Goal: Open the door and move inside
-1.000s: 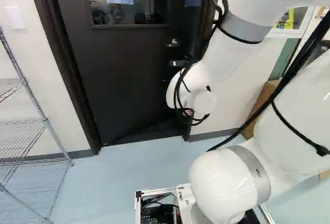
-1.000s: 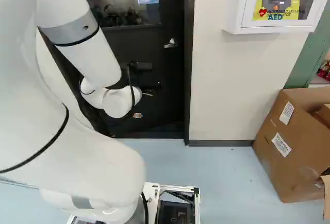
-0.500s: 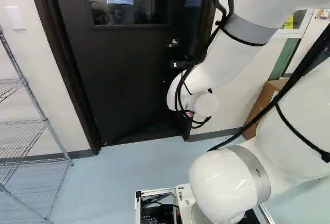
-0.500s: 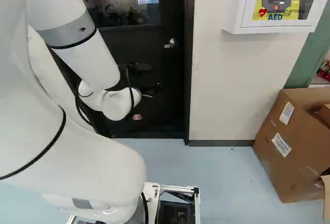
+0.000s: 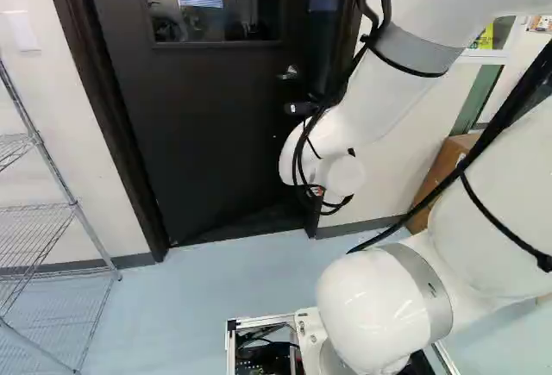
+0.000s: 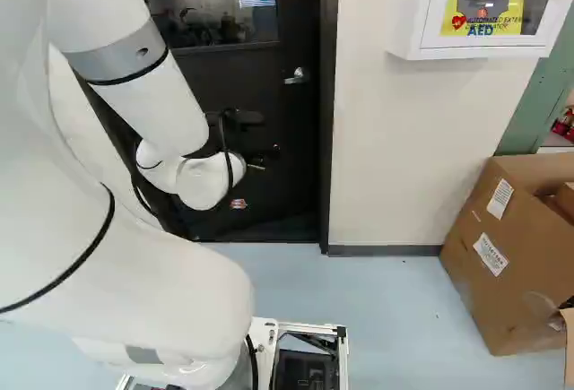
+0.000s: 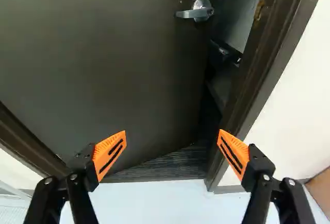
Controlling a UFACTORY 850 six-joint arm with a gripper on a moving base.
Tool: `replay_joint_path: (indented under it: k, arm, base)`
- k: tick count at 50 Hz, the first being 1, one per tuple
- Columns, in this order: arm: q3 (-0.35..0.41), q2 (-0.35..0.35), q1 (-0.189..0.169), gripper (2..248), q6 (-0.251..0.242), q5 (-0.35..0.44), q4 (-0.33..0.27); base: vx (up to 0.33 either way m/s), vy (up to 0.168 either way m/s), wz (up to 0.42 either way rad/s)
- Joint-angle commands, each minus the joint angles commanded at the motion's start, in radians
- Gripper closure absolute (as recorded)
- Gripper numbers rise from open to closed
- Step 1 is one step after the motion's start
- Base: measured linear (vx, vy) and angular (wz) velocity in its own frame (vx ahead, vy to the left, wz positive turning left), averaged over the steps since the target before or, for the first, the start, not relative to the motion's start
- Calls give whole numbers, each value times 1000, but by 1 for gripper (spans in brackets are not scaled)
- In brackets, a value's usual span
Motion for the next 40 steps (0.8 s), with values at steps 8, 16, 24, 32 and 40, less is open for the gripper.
replay_joint_path:
  k: [8,16,24,32,40]
  arm:
    - [0,0,0,3,0,0,0]
    - [0,0,0,3,0,0,0]
    - [0,0,0,3,0,0,0]
    - [0,0,0,3,0,0,0]
    - [0,0,0,3,0,0,0]
  base:
    - [119,2,-17]
    - [167,17,-26]
    - [186,67,-36]
    - [166,89,-32]
    - [132,114,-24]
